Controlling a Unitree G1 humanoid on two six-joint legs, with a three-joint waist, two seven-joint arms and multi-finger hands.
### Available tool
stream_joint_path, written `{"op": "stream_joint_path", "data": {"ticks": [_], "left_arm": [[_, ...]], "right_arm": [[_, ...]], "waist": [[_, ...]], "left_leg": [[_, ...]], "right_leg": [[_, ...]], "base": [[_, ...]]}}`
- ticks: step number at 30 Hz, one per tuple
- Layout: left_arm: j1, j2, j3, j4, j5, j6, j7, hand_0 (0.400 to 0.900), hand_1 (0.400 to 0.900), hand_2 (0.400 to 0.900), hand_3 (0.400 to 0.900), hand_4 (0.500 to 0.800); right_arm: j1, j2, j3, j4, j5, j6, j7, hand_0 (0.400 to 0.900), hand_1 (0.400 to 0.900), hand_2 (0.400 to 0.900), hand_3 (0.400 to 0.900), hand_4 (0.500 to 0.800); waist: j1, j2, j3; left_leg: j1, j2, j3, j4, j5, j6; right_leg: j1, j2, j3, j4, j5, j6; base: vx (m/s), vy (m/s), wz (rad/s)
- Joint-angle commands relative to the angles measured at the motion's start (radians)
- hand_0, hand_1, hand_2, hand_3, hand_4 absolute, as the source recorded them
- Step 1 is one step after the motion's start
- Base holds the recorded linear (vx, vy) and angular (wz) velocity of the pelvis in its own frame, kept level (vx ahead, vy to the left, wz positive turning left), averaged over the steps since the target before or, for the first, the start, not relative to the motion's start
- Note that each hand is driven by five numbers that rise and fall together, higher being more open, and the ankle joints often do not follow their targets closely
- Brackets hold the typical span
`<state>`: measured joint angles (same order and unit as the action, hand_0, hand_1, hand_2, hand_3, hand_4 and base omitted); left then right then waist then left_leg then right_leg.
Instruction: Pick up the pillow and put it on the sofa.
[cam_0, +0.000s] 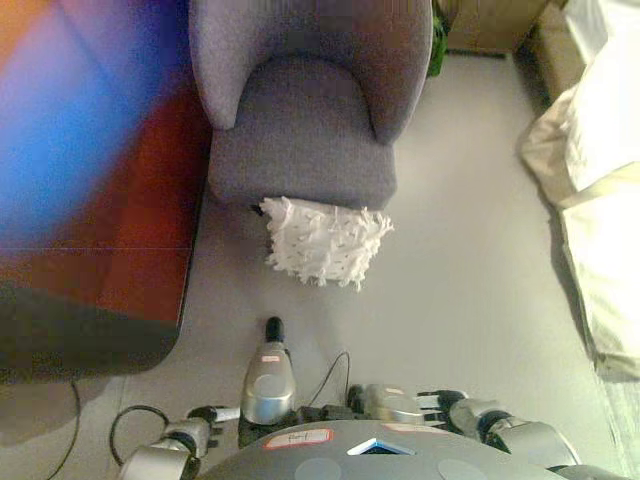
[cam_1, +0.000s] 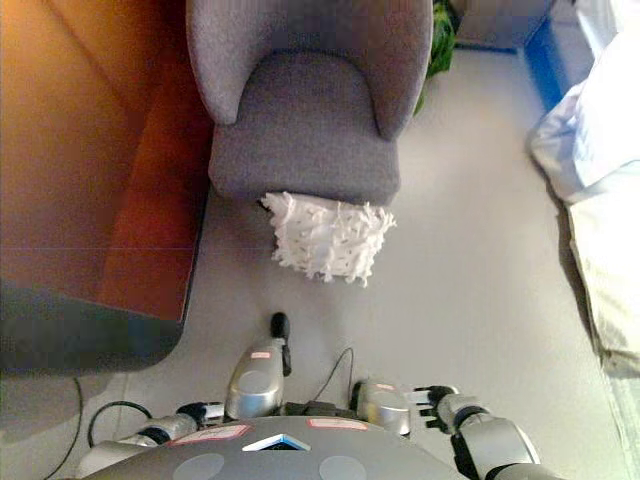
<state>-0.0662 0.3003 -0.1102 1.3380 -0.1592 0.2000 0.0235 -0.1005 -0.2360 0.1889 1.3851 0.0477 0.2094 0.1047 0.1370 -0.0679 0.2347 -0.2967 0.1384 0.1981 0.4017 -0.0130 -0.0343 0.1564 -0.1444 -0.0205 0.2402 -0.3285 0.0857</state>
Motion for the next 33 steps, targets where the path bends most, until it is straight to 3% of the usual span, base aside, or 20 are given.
{"op": "stream_joint_path", "data": {"ticks": [1, 2, 4, 7, 10, 12, 15, 18, 23, 26, 30, 33], "left_arm": [[0.076, 0.024, 0.001, 0.003, 0.054, 0.035, -0.020, 0.900, 0.900, 0.900, 0.900, 0.800], [0.065, 0.037, 0.002, 0.004, 0.067, 0.036, -0.031, 0.900, 0.900, 0.900, 0.900, 0.800], [0.044, 0.058, -0.018, 0.007, 0.091, 0.041, -0.041, 0.900, 0.900, 0.900, 0.900, 0.800], [-0.005, 0.084, -0.062, 0.010, 0.080, 0.058, -0.040, 0.900, 0.900, 0.900, 0.900, 0.800], [-0.065, 0.088, -0.098, 0.006, 0.050, 0.072, -0.018, 0.900, 0.900, 0.900, 0.900, 0.800], [-0.109, 0.088, -0.119, 0.002, 0.018, 0.071, -0.002, 0.900, 0.900, 0.900, 0.900, 0.800], [-0.142, 0.079, -0.136, -0.008, -0.005, 0.068, 0.017, 0.900, 0.900, 0.900, 0.900, 0.800], [-0.120, 0.064, -0.131, -0.004, 0.002, 0.058, 0.028, 0.900, 0.900, 0.900, 0.900, 0.800], [-0.065, 0.035, -0.122, 0.002, -0.006, 0.036, 0.061, 0.900, 0.900, 0.900, 0.900, 0.800], [-0.086, 0.023, -0.134, -0.016, -0.035, 0.053, 0.066, 0.900, 0.900, 0.900, 0.900, 0.800], [-0.141, 0.014, -0.163, -0.010, -0.062, 0.063, 0.056, 0.900, 0.900, 0.900, 0.900, 0.800], [-0.187, 0.011, -0.180, -0.008, -0.101, 0.076, 0.046, 0.900, 0.900, 0.900, 0.900, 0.800]], "right_arm": [[0.051, -0.077, -0.031, -0.044, -0.057, -0.012, -0.015, 0.900, 0.900, 0.900, 0.900, 0.800], [0.056, -0.077, -0.041, -0.056, -0.082, -0.011, -0.022, 0.900, 0.900, 0.900, 0.900, 0.800], [0.064, -0.079, -0.046, -0.065, -0.111, -0.032, -0.037, 0.900, 0.900, 0.900, 0.900, 0.800], [0.049, -0.087, -0.021, -0.077, -0.133, -0.066, -0.076, 0.900, 0.900, 0.900, 0.900, 0.800], [-0.005, -0.095, 0.026, -0.077, -0.134, -0.077, -0.125, 0.900, 0.900, 0.900, 0.900, 0.800], [-0.057, -0.102, 0.065, -0.080, -0.140, -0.089, -0.168, 0.900, 0.900, 0.900, 0.900, 0.800], [-0.105, -0.109, 0.099, -0.098, -0.185, -0.096, -0.248, 0.900, 0.900, 0.900, 0.900, 0.800], [-0.105, -0.112, 0.107, -0.118, -0.227, -0.082, -0.309, 0.900, 0.900, 0.900, 0.900, 0.800], [-0.104, -0.118, 0.126, -0.145, -0.328, -0.081, -0.423, 0.900, 0.900, 0.900, 0.900, 0.800], [-0.159, -0.121, 0.156, -0.169, -0.326, -0.093, -0.513, 0.900, 0.900, 0.900, 0.900, 0.800], [-0.283, -0.131, 0.192, -0.191, -0.293, -0.064, -0.582, 0.900, 0.900, 0.900, 0.900, 0.800], [-0.404, -0.178, 0.210, -0.205, -0.295, -0.035, -0.588, 0.900, 0.900, 0.900, 0.900, 0.800]], "waist": [[0.018, 0.032, -0.073], [0.018, 0.028, -0.084], [0.004, 0.025, -0.098], [-0.023, 0.040, -0.105], [-0.044, 0.057, -0.078], [-0.068, 0.065, -0.036], [-0.109, 0.043, 0.008], [-0.130, 0.030, 0.012], [-0.134, 0.005, 0.009], [-0.119, 0.018, 0.045], [-0.110, 0.049, 0.090], [-0.108, 0.081, 0.130]], "left_leg": [[-0.098, 0.035, -0.027, -0.156, 0.169, -0.016], [-0.080, 0.014, -0.022, -0.160, 0.138, 0.011], [-0.042, -0.041, -0.031, -0.183, 0.100, 0.048], [0.016, -0.084, -0.037, -0.231, 0.070, 0.080], [0.036, -0.089, -0.045, -0.261, 0.073, 0.077], [0.051, -0.090, -0.069, -0.277, 0.068, 0.068], [0.064, -0.108, -0.102, -0.274, 0.015, 0.057], [0.115, -0.111, -0.137, -0.282, -0.044, 0.049], [0.154, -0.096, -0.173, -0.221, -0.108, 0.043], [0.127, -0.060, -0.186, -0.202, -0.095, 0.025], [0.092, -0.052, -0.206, -0.242, -0.061, 0.014], [0.056, -0.054, -0.229, -0.260, -0.034, 0.004]], "right_leg": [[0.204, -0.069, -0.055, 0.077, 0.209, 0.050], [0.188, -0.108, -0.056, 0.144, 0.297, 0.056], [0.115, -0.120, -0.034, 0.260, 0.381, 0.057], [-0.065, -0.087, -0.053, 0.308, 0.367, 0.031], [-0.235, -0.069, -0.092, 0.175, 0.323, 0.008], [-0.377, -0.065, -0.094, 0.084, 0.360, 0.006], [-0.472, -0.114, -0.046, -0.096, 0.507, 0.051], [-0.483, -0.141, -0.025, -0.227, 0.561, 0.082], [-0.449, -0.148, -0.025, -0.197, 0.538, 0.088], [-0.480, -0.161, -0.043, -0.117, 0.522, 0.089], [-0.543, -0.146, -0.058, -0.081, 0.495, 0.085], [-0.591, -0.130, -0.066, -0.031, 0.461, 0.071]], "base": [[0.47, 0.322, -0.08], [0.51, 0.339, -0.07], [0.51, 0.303, 0.17], [0.36, 0.148, 0.24], [0.10, -0.073, 0.10], [-0.07, -0.168, 0.32], [0.09, -0.236, 0.59], [0.35, -0.210, 0.55], [0.34, -0.213, 0.46], [0.06, -0.173, 0.25], [-0.05, -0.071, 0.17], [0.00, -0.017, 0.21]]}}
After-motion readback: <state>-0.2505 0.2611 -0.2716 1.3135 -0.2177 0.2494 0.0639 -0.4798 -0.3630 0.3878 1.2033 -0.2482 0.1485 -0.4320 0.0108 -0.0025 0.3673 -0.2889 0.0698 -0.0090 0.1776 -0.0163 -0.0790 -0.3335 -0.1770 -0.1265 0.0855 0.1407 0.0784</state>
